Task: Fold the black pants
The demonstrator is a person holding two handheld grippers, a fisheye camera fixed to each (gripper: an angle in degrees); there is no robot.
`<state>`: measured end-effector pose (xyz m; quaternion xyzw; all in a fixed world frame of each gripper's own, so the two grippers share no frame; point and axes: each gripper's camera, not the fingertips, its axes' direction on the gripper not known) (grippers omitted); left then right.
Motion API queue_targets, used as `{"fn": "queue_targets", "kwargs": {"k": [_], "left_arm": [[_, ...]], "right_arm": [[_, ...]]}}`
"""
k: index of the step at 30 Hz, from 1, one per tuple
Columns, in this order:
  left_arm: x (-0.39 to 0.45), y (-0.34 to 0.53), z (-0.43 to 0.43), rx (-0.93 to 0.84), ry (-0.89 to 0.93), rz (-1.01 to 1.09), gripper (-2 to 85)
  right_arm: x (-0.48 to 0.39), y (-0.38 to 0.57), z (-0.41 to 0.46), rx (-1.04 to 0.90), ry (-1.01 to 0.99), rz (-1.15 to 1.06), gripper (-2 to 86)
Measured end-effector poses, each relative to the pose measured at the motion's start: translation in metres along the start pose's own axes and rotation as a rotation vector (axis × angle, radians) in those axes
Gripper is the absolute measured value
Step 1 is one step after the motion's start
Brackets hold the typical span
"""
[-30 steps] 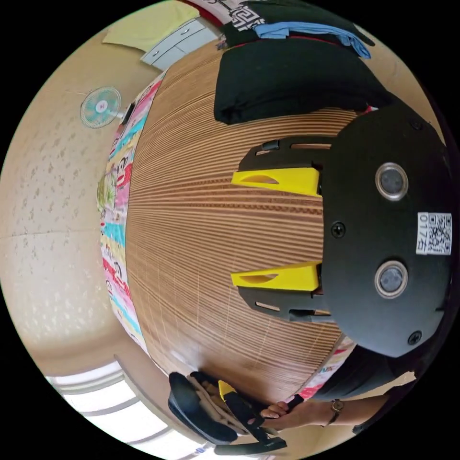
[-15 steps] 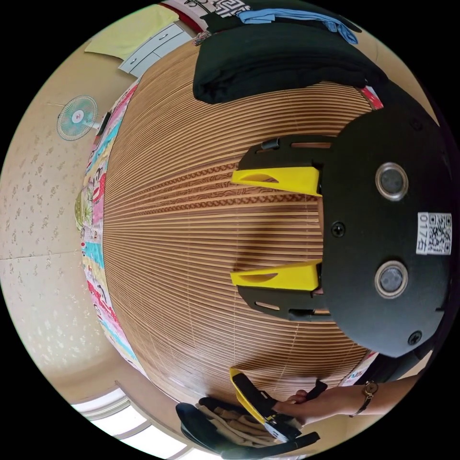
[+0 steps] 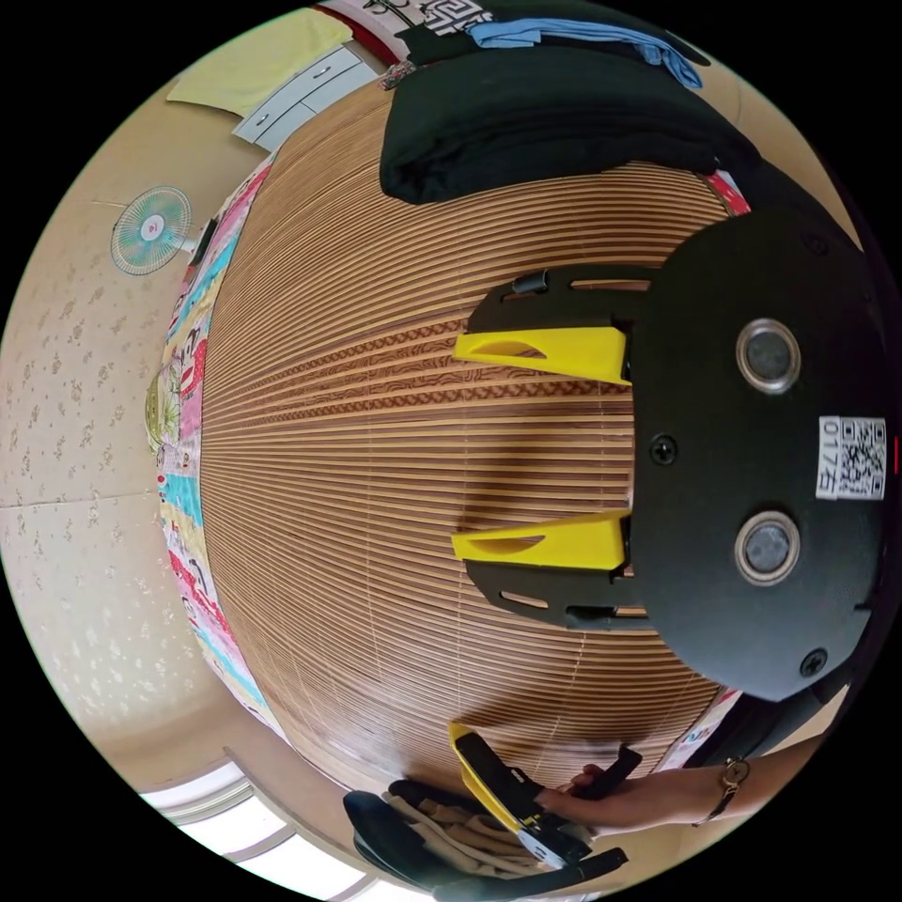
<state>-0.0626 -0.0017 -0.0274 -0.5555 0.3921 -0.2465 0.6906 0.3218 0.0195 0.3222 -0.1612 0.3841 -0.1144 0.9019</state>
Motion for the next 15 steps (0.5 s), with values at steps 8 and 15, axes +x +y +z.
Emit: {"fn": "queue_targets", "kwargs": {"k": [8,15], "left_arm": [[-0.008,-0.003,0.005,-0.002,-0.010,0.004,17.1],[-0.017,-0.006,0.009,-0.002,-0.010,0.003,17.1]], "right_arm": [[0.003,0.002,-0.008,0.000,0.001,0.000,23.4],[0.007,0.002,-0.012,0.001,0.001,0.000,23.3]]}}
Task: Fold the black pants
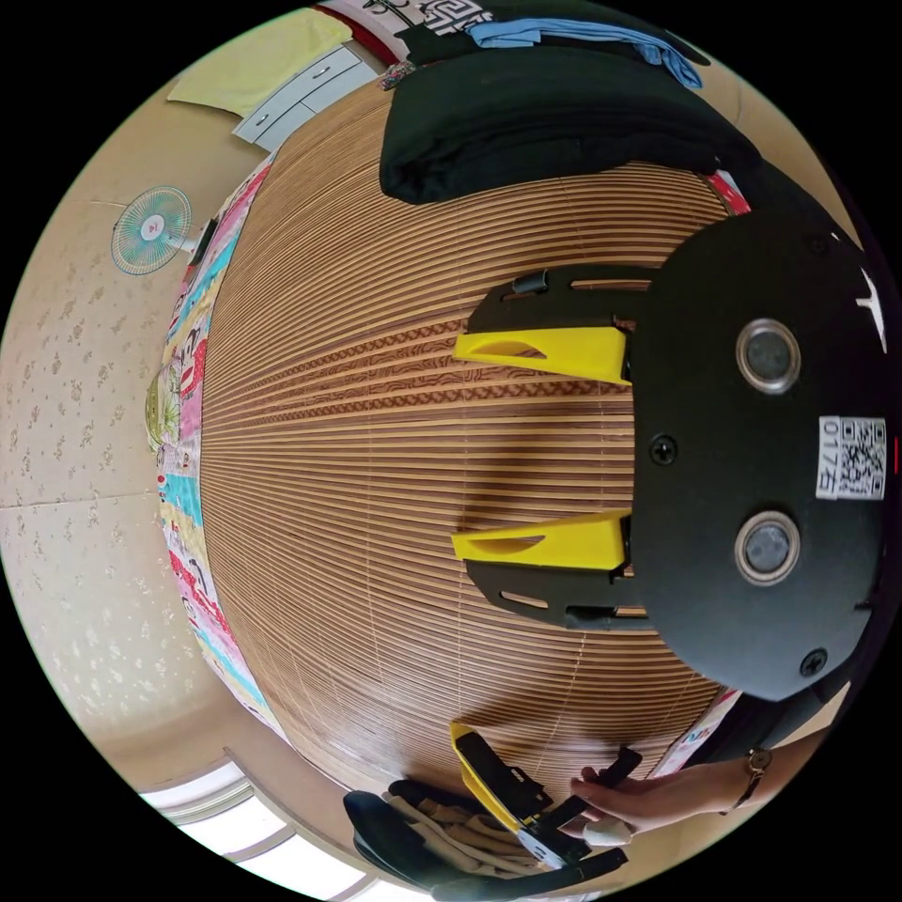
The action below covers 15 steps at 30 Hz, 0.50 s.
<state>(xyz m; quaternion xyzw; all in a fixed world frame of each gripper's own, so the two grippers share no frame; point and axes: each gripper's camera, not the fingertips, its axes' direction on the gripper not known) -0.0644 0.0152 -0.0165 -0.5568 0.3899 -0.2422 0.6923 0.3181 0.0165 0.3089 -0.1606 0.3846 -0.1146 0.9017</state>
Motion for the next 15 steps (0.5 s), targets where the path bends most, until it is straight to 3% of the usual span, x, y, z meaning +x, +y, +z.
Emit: {"fn": "queue_targets", "kwargs": {"k": [15], "left_arm": [[-0.020,-0.005,0.005,0.000,-0.006,0.002,17.1]], "right_arm": [[0.011,-0.002,-0.006,0.001,0.002,0.000,23.3]]}}
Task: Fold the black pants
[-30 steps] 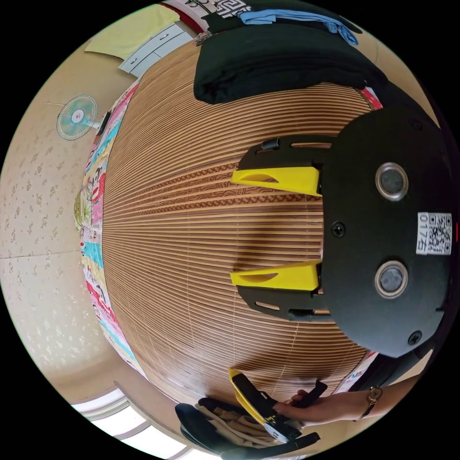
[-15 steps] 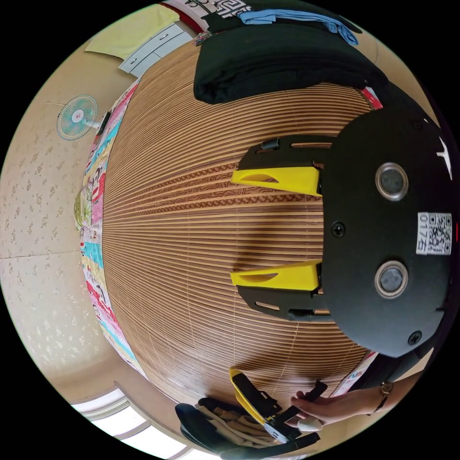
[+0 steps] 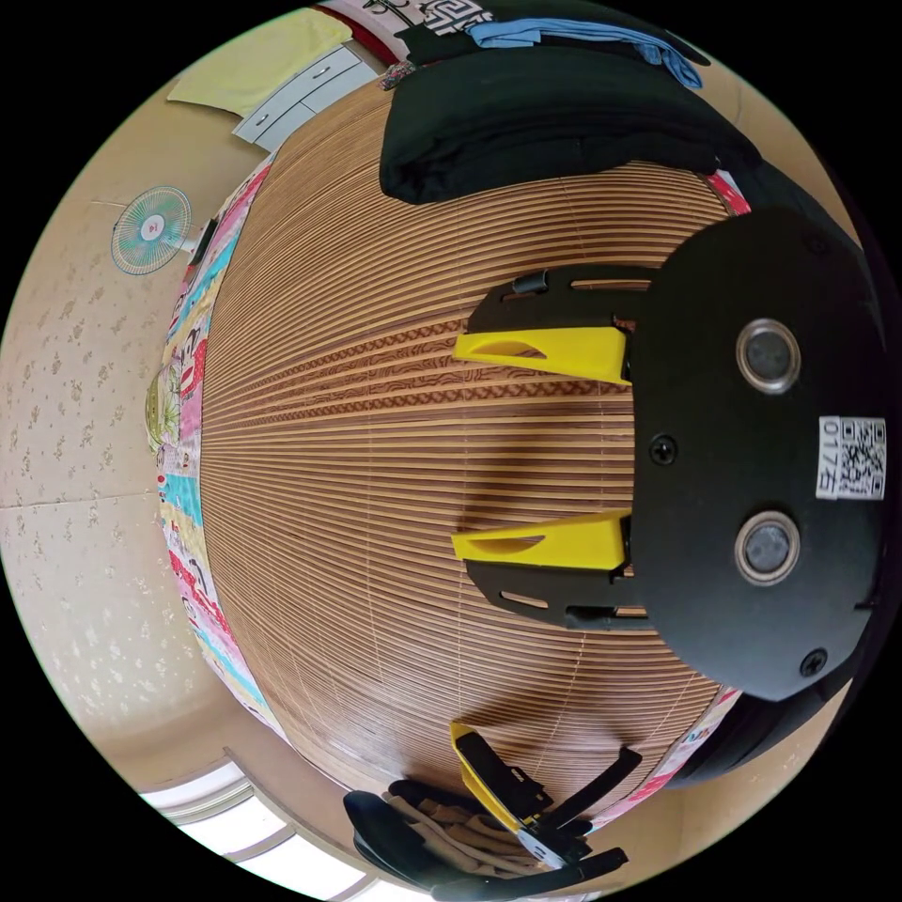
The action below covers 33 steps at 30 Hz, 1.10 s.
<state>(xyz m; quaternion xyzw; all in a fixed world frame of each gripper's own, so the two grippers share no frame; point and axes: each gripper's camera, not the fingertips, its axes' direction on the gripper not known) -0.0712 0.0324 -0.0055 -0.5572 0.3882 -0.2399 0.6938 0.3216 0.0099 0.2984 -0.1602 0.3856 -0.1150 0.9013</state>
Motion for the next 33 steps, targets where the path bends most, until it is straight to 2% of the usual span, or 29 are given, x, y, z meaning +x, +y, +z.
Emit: {"fn": "queue_targets", "kwargs": {"k": [33], "left_arm": [[-0.032,-0.007,0.004,0.000,-0.004,-0.001,17.1]], "right_arm": [[0.019,-0.006,0.000,0.001,0.002,0.001,23.4]]}}
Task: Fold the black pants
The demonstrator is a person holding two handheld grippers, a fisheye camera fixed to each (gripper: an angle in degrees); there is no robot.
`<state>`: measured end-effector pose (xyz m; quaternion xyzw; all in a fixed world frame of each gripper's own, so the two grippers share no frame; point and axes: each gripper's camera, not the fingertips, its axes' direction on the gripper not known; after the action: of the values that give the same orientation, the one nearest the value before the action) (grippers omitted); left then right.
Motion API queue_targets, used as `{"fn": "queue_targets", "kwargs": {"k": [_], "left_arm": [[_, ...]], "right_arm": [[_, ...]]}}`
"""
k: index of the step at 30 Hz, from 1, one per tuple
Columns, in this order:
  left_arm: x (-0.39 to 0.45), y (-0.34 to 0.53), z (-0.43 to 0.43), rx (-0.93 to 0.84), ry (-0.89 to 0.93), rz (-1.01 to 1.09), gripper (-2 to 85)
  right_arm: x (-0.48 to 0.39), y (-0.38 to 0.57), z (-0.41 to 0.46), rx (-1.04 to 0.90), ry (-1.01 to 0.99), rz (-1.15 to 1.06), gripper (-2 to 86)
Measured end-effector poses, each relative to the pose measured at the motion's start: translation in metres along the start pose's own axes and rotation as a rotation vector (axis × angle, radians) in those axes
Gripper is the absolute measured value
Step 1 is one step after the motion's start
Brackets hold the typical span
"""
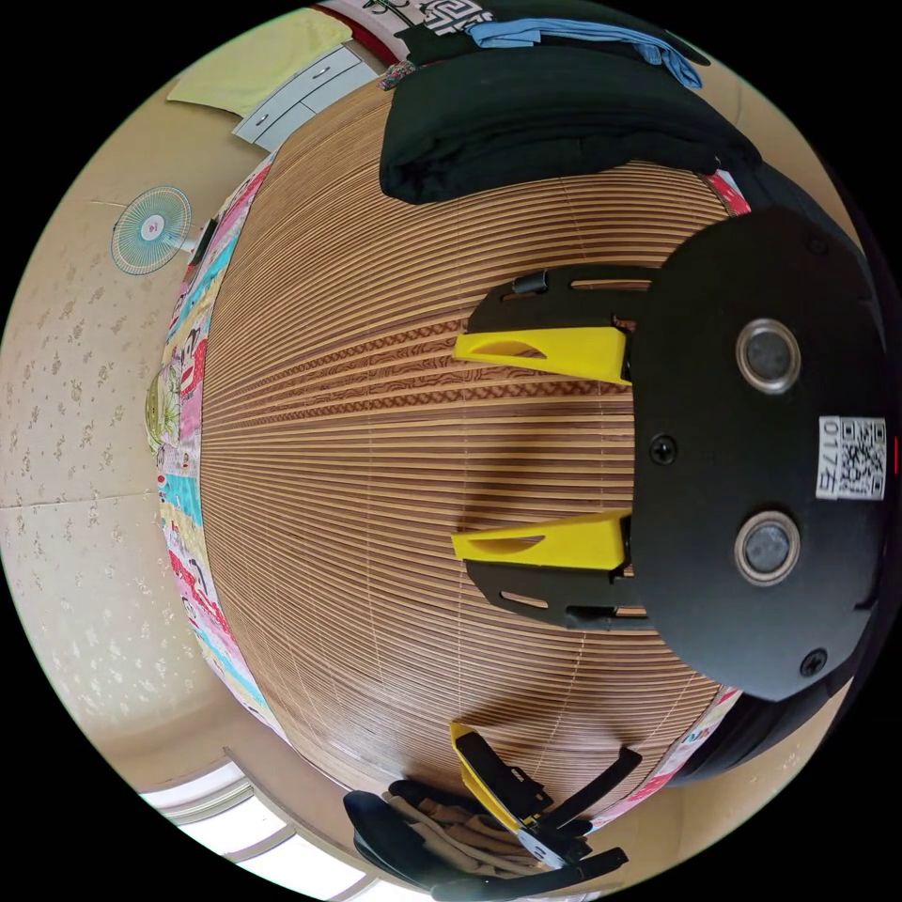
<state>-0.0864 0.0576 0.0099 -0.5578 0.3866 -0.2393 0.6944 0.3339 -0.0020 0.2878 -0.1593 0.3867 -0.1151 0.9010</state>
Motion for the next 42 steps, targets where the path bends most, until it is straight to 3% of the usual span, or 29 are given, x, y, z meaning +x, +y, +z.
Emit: {"fn": "queue_targets", "kwargs": {"k": [42], "left_arm": [[0.006,0.005,0.000,-0.001,-0.001,-0.003,17.1]], "right_arm": [[0.002,-0.006,0.006,0.001,0.001,0.002,23.4]]}}
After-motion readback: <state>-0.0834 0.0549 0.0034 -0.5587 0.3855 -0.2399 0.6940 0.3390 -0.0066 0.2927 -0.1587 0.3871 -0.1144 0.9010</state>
